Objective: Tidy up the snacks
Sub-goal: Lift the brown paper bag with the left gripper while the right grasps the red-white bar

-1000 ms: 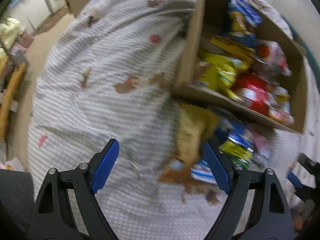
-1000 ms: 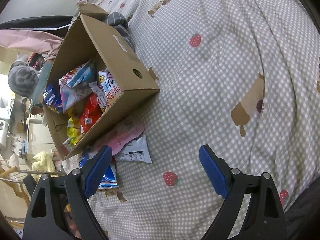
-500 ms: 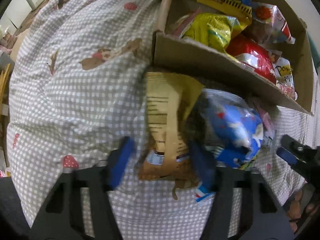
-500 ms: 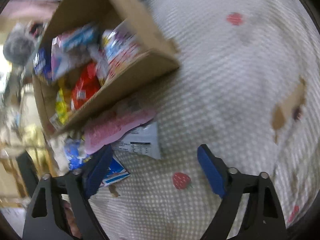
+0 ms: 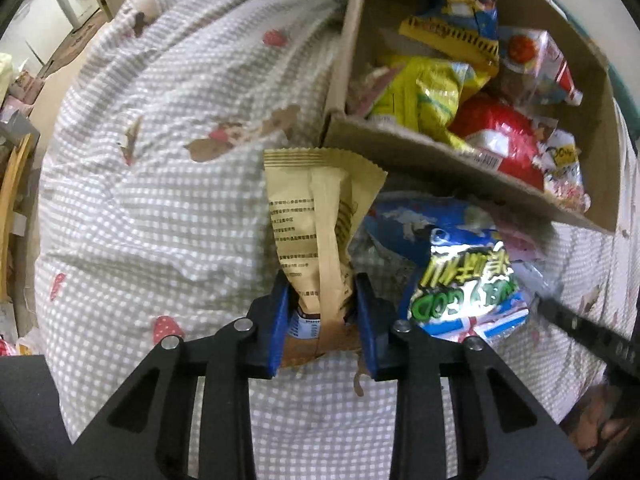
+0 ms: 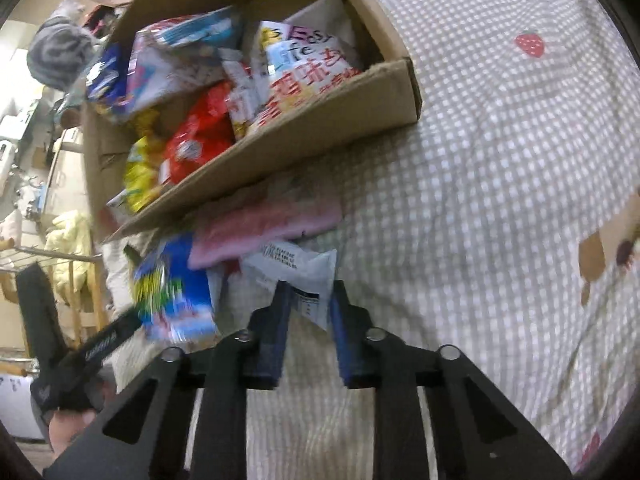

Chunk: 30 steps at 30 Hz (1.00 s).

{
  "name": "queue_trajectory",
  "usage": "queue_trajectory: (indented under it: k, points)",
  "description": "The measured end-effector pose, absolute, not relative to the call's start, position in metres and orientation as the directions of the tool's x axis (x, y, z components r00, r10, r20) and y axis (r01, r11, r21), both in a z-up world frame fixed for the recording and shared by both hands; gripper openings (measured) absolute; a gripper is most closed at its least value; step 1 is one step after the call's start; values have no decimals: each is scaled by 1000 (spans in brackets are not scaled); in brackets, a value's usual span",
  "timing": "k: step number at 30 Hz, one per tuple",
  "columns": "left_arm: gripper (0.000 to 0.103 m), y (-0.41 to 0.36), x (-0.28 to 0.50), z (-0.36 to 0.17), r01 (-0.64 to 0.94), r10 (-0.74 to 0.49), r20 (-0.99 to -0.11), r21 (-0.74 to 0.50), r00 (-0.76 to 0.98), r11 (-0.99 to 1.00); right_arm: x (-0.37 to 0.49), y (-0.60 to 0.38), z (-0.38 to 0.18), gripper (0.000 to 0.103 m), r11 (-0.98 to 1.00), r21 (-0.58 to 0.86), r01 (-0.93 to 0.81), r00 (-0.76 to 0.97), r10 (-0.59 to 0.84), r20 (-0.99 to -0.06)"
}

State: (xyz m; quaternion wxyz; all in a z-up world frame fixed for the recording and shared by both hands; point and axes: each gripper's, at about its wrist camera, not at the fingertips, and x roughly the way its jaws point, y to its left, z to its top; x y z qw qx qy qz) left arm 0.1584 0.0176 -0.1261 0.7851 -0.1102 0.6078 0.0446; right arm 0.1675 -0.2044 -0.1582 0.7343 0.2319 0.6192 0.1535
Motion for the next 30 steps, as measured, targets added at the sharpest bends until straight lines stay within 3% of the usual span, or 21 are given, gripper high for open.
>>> queue_trajectory:
  k: [5,10,15,17,18,19,21,25,30]
  points:
    - [26,25,148,-107,-213,-55,-956,-120,288,970,134,-207,-149,11,845,530,64,167,515,-841]
    - [26,33,136,-101,-208,-62,-959,-123,276,970,99,-196,-162,11,841,533,90,9,534,-845]
    - [25,44,134,-101,-209,-44,-960,-105,276,972,99,-188,-152,17,949,317,0,93,315,-944]
    - [25,45,132,-99,-207,-35,-958,-97,285,974,109,-178,-146,23,955,292,-49,119,296,-948]
    - [25,45,130,-97,-205,-30,-957,-92,289,974,113,-170,-145,34,959,270,-90,129,280,-951]
    - [25,46,127,-96,-204,-25,-956,-88,292,975,118,-163,-143,60,960,251,-121,137,266,-954]
    - [25,47,125,-94,-203,-14,-955,-78,297,976,126,-150,-140,83,958,213,-193,192,250,-949]
    - [25,48,115,-90,-198,-7,-954,-70,299,978,143,-131,-142,83,953,129,-275,235,197,-952]
    - [25,47,106,-92,-190,-7,-953,-67,302,979,167,-120,-160,81,946,178,-273,198,236,-951]
